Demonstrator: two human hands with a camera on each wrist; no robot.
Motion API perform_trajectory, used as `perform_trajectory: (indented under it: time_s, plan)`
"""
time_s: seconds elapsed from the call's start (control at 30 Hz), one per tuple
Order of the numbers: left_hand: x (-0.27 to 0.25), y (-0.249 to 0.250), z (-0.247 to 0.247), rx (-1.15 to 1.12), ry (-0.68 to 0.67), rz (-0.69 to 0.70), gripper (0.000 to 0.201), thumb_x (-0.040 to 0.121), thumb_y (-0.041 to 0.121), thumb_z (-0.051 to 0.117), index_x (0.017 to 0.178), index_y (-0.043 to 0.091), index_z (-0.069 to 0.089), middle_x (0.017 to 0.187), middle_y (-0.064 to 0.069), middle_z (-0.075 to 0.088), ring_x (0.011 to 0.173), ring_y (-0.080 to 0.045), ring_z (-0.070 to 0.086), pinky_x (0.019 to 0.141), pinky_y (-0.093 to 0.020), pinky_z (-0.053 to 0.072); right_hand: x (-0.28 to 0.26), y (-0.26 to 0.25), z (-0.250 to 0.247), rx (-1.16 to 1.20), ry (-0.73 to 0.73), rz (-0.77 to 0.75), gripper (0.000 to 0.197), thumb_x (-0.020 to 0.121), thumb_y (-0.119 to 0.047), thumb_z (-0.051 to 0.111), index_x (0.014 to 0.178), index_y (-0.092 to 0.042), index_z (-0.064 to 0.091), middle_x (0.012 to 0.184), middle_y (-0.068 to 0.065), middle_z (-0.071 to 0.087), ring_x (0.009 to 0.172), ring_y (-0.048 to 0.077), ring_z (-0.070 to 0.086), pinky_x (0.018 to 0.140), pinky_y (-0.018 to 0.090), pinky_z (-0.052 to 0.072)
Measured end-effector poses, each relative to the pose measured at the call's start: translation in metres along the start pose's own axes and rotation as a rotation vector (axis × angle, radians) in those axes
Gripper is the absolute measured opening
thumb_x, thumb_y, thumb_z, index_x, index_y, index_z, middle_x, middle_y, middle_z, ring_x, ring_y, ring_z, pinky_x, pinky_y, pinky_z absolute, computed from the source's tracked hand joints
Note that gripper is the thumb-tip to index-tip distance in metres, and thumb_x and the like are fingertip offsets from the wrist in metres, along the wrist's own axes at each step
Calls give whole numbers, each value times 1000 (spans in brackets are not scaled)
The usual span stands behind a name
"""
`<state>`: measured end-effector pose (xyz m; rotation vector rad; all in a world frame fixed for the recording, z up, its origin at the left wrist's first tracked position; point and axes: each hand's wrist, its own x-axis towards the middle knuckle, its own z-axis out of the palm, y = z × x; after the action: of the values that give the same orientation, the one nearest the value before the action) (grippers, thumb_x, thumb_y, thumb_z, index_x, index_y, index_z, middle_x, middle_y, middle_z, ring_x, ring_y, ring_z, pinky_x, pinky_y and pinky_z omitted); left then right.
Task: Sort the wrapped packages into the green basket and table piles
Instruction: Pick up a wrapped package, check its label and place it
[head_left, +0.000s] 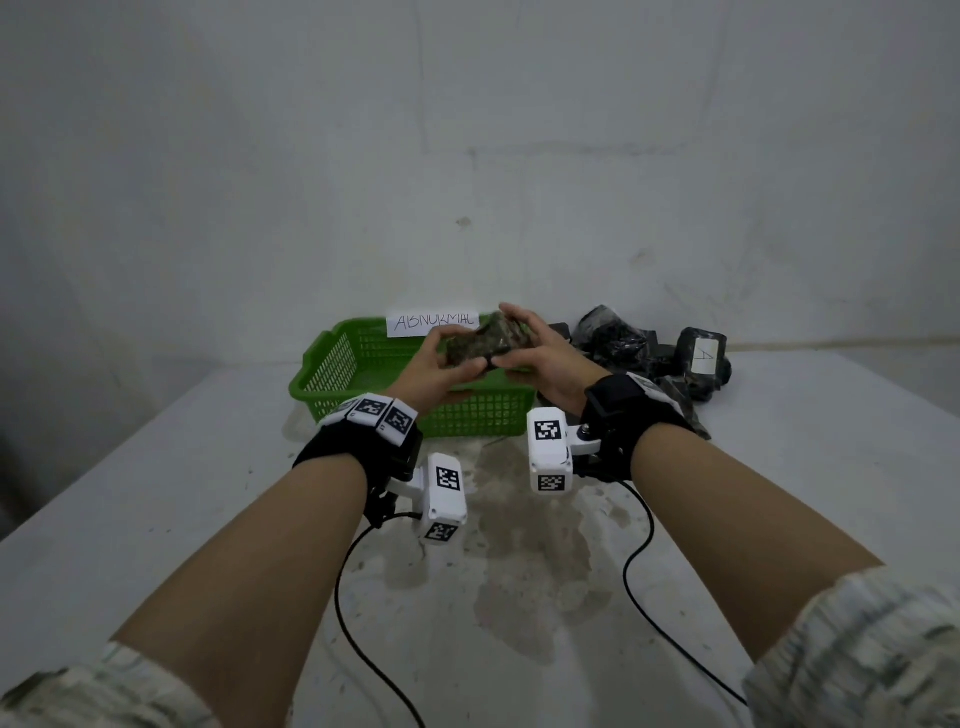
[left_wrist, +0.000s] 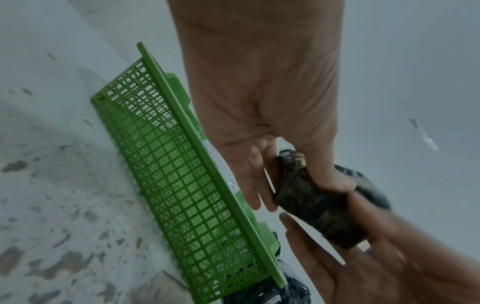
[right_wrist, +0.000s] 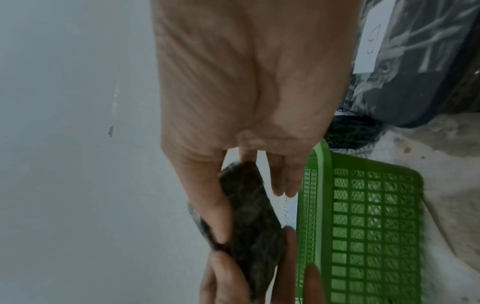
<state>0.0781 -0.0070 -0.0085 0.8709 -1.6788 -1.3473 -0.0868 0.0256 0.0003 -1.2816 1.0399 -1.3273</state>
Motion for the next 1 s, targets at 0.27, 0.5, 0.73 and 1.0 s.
perform_trajectory:
  time_s: [0.27,0.5,0.73,1.0]
  plan:
    - [-3,5,-8,136,11,37,49,73,-4,73,98,29,47,122,-20,53,102,-29,60,70,-29,57,1,3,-6,-1,-91,11,71,74,25,57,122,-27,53,131,17,50,110,33,59,64,27,57]
    - [2,7,6,58,-5,-197,17,90,20,60,98,14,46,99,-8,59,83,-17,60,74,-28,48,2,-5,7,-222,144,-21,32,89,-32,64,116,-17,62,116,6,62,99,18,59,78,28,47]
    - [-3,11,13,-78,35,-208,38,94,34,52,119,8,42,112,-10,57,91,-23,62,74,-41,55,3,-8,18,-352,153,-74,33,96,-34,53,117,-11,61,115,9,58,111,24,55,103,42,44]
    - [0,19,17,-179,85,-201,29,98,24,46,121,6,40,121,-12,46,102,-28,55,71,-43,56,-3,-12,18,-301,78,-33,46,98,-20,50,142,-11,40,139,12,47,125,24,49,97,27,45]
